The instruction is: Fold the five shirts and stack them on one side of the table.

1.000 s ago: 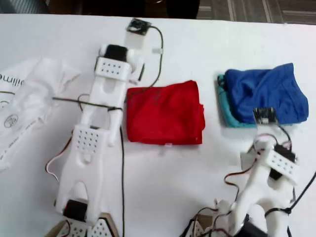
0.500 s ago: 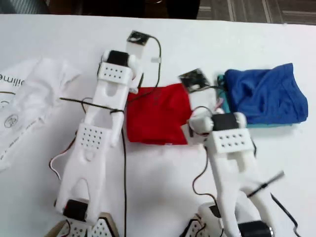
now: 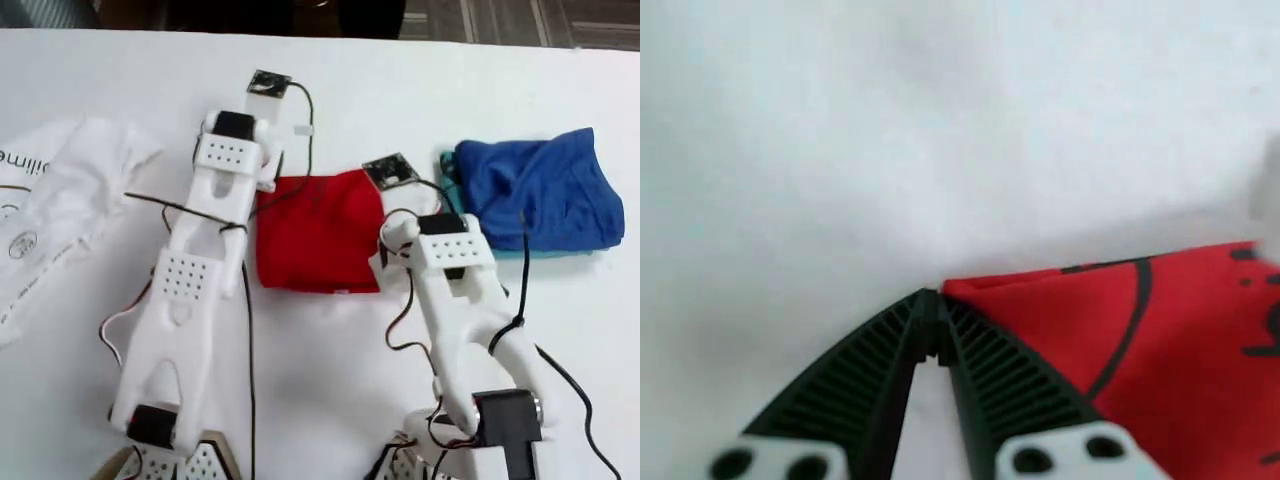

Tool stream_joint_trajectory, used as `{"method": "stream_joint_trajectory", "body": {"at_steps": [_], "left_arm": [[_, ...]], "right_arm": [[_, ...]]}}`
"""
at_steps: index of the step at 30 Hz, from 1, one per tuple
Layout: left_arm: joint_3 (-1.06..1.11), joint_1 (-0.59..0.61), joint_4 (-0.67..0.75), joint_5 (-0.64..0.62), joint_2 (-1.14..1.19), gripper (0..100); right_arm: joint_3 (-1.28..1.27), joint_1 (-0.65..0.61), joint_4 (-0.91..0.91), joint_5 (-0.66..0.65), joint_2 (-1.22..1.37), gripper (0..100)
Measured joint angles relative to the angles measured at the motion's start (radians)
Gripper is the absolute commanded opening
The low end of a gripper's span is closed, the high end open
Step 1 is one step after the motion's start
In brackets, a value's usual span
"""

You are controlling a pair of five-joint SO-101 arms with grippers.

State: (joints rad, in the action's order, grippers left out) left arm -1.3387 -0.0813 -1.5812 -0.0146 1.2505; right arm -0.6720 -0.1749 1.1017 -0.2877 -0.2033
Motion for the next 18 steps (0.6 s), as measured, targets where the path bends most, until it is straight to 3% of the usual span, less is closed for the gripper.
{"method": "stream_joint_trajectory", "body": {"at_steps": [12, 18], "left_arm": [[-0.002, 0.000, 0.003, -0.005, 0.003, 3], [-0.002, 0.000, 0.003, -0.005, 0.003, 3]], "right_arm": [[0.028, 0.003, 0.037, -0.043, 0.008, 2.1], [0.104, 0.005, 0.069, -0.044, -0.126, 2.1]]}}
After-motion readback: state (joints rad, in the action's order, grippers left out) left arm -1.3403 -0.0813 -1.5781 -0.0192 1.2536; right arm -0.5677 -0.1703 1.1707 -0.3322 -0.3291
